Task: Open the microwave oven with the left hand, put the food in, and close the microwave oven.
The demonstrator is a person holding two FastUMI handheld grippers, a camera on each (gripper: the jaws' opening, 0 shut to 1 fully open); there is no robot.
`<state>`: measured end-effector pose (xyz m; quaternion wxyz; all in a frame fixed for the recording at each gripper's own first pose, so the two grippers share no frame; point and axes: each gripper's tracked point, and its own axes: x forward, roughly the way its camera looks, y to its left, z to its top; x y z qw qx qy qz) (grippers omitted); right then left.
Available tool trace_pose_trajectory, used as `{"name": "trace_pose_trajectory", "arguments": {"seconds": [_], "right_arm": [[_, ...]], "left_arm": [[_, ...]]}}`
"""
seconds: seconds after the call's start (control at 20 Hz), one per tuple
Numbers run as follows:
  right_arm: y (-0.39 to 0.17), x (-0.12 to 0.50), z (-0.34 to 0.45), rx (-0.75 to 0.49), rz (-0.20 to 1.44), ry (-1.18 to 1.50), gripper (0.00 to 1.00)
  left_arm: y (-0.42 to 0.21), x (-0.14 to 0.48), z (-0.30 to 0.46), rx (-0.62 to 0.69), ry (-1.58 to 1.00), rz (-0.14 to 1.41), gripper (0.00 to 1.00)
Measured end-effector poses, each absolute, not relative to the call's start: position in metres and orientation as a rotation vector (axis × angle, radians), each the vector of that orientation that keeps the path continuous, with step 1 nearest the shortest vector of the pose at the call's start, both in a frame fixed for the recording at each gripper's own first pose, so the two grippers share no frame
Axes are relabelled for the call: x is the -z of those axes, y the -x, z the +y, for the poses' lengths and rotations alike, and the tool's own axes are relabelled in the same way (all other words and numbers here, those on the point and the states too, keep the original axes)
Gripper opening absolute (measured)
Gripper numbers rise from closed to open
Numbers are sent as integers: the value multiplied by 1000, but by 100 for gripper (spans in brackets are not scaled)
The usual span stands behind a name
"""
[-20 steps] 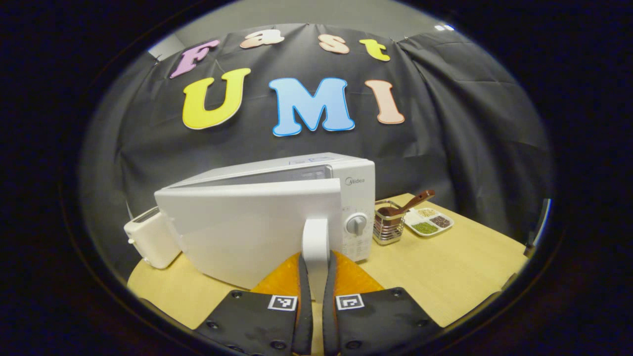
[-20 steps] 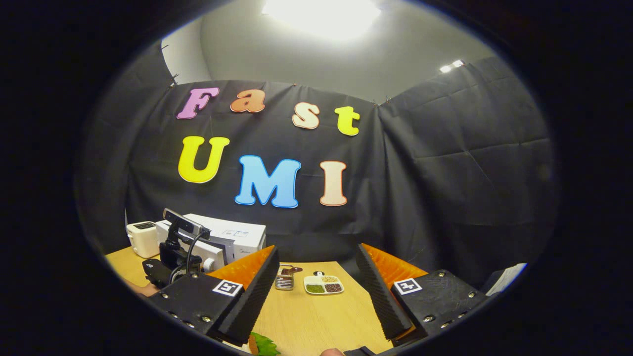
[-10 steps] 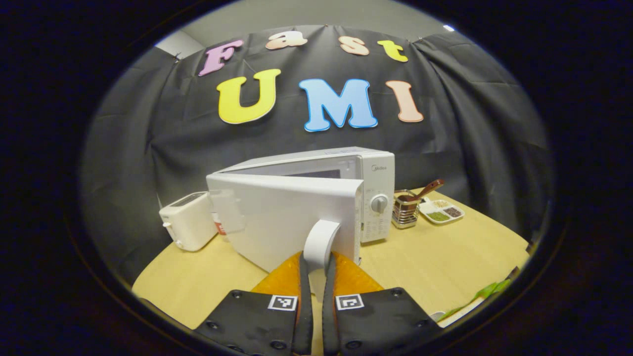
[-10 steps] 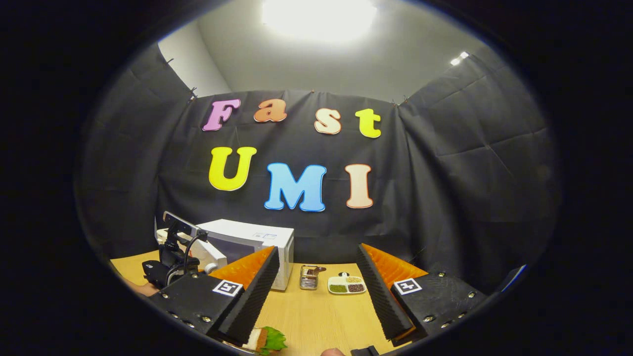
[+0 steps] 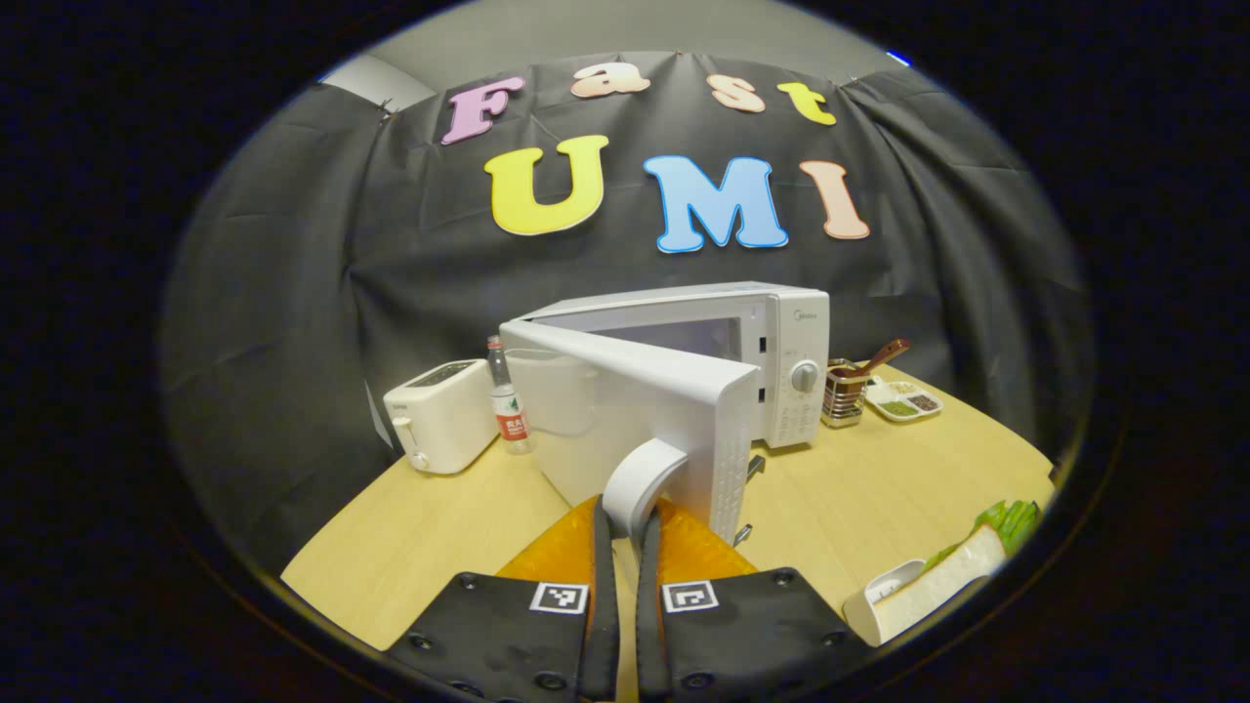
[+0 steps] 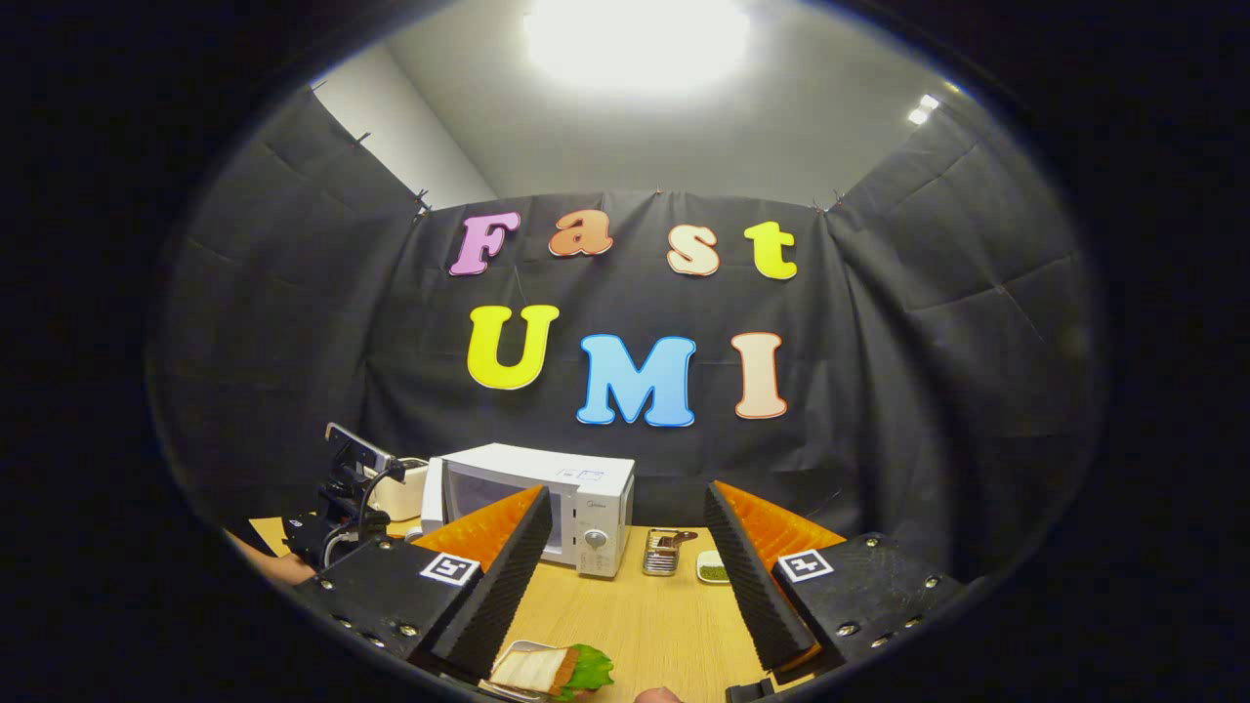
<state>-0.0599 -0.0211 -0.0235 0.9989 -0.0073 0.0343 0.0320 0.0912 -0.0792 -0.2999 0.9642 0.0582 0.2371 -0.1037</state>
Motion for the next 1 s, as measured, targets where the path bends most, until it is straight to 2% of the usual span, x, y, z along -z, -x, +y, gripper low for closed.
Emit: {"name": "trace_pose_trajectory", "arguments": {"seconds": [0.65, 1.0], "right_arm": [[55, 16, 84, -26, 71, 3, 95], [51, 19, 125, 4, 76, -3, 95]], "left_arm": [[-80, 299, 9, 318, -109, 476, 14], [-87, 301, 60, 331, -101, 473, 13]]}}
